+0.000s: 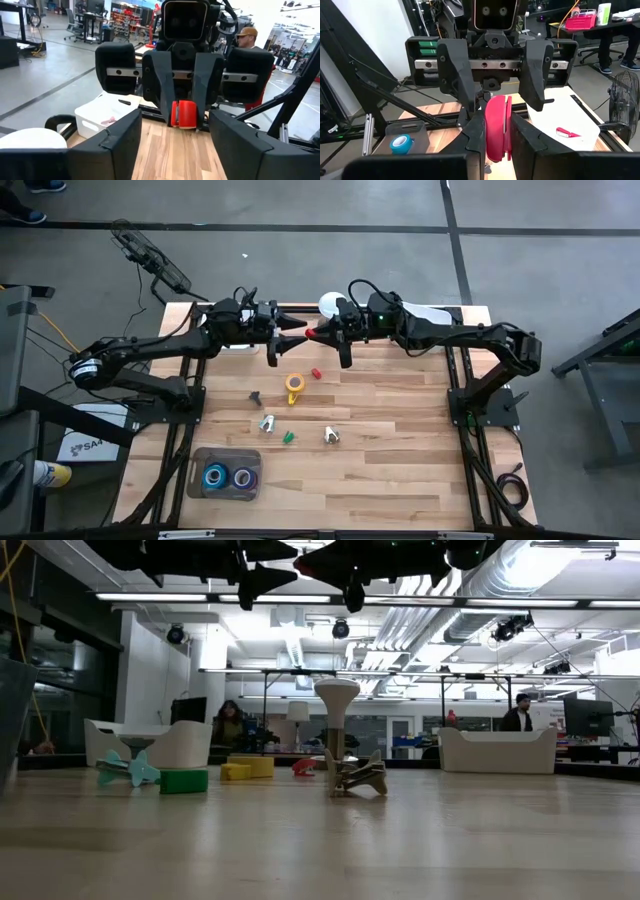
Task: Pick and place Stapler, Stapler remover, tape
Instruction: Put the right red stapler into the left white bin
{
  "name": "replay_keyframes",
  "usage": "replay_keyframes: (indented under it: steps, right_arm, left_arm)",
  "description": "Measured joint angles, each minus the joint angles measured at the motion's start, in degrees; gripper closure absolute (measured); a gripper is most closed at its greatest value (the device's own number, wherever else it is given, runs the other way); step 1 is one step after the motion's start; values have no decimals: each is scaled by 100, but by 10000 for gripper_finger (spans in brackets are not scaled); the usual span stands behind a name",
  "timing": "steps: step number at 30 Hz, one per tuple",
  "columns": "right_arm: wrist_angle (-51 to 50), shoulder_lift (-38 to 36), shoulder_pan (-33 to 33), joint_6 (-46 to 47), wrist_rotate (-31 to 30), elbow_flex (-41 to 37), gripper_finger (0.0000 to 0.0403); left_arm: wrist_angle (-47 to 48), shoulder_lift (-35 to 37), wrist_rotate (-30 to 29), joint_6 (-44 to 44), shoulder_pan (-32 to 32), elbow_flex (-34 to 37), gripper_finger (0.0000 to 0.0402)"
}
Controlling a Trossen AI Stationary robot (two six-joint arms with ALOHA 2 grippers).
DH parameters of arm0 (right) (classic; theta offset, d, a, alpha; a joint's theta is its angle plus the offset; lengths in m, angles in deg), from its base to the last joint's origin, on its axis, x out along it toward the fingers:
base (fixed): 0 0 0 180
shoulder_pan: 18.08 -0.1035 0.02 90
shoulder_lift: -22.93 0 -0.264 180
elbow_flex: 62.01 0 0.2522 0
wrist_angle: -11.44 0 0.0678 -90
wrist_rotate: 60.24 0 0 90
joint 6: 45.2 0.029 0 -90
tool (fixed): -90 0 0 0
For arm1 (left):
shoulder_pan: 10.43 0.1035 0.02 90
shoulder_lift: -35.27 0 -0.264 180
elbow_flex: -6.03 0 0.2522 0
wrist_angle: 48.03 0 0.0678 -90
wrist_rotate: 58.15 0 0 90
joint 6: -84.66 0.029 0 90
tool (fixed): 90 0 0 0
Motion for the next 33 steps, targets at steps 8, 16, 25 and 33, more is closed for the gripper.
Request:
replay_keyframes:
  steps: [8,16,25,33]
  right_arm:
    - [8,21,0,-40,2,0,356]
    - [188,156,-56,-145,-52,2,356]
    - [397,179,-76,-280,-243,2,356]
    - [495,292,-91,-276,-262,2,356]
  left_arm:
    - [1,0,-41,0,4,0,195]
    - [10,2,-58,7,4,0,195]
    - [58,4,-56,22,4,0,195]
    - [58,4,-36,22,4,0,195]
